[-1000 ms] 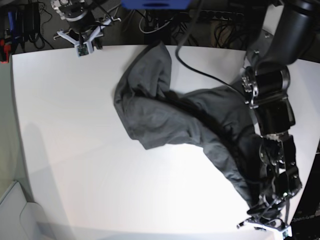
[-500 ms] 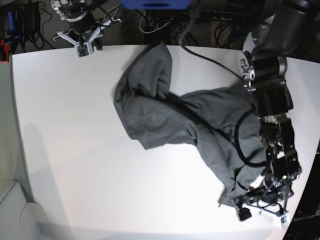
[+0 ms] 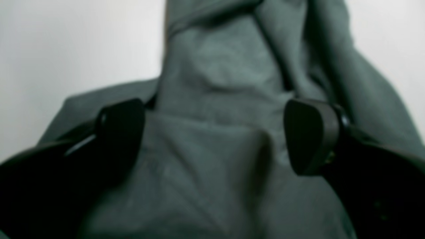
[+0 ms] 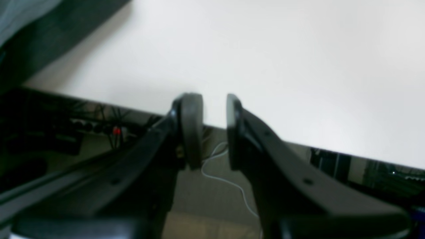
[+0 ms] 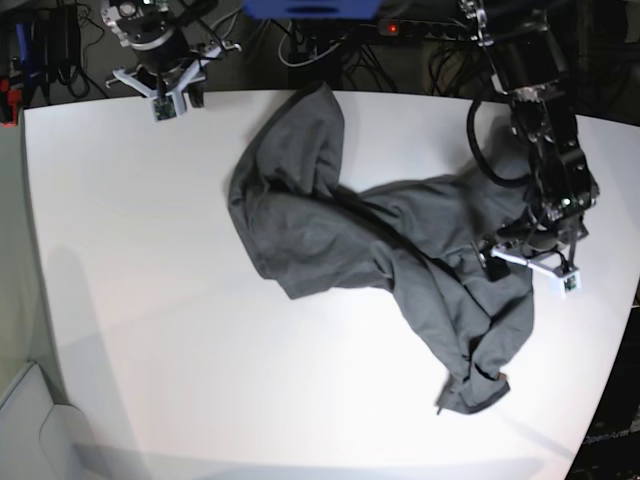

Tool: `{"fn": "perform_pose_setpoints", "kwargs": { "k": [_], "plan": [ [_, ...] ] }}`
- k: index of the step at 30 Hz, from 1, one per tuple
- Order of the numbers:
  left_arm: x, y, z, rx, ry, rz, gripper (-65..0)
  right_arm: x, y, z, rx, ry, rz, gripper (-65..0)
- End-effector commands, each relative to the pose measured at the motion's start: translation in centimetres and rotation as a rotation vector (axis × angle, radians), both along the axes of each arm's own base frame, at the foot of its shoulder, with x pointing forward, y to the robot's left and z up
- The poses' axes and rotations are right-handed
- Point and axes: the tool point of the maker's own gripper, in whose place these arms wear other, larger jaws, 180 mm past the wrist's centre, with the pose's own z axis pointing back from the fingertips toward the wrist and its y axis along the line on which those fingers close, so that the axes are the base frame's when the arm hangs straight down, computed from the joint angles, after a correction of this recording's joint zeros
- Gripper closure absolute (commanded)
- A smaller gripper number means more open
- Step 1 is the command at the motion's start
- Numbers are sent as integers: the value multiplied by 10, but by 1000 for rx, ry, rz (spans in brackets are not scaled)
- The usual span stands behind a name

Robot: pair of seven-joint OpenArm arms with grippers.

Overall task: Layout the t-shirt on the table in an organized manner, then fold the t-shirt properly
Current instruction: 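Pull the grasped corner outward with the left gripper, then regrasp the shirt edge, then move the right gripper down and grasp the shirt edge opposite the left gripper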

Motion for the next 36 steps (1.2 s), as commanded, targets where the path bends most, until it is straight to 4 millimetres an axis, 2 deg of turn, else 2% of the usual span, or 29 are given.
{"fn": "perform_pose_setpoints", "kwargs": {
  "k": [1, 5, 9, 16, 21, 24, 27, 33, 36],
  "plan": [
    [6, 6, 18, 29, -57, -4, -650, 8, 0, 9, 2, -42, 7, -147],
    [-14, 6, 8, 52, -25, -13, -650, 11, -2, 11, -10, -53, 24, -147],
    [-26, 9, 1, 59, -24, -2, -650, 27, -2, 18, -10, -92, 24, -147],
    [-37, 11, -10, 68, 9, -1, -650, 58, 0, 44, -9, -196, 29, -147],
    [-41, 20, -16, 84, 33, 0, -650, 81, 14, 59, 4, -243, 126, -148],
    [-47, 34, -25, 103, 73, 7, -650, 96, 16, 61, -17, -207, 157, -148],
    [-58, 49, -35, 124, 119, 15, -650, 119, 17, 71, -27, -202, 165, -148],
    [-61, 72, -27, 186, 129, 17, -650, 159, 38, 98, -21, -212, 237, -148],
    [-61, 76, -23, 198, 125, 17, -650, 175, 47, 110, -34, -202, 264, -150]
  ]
}}
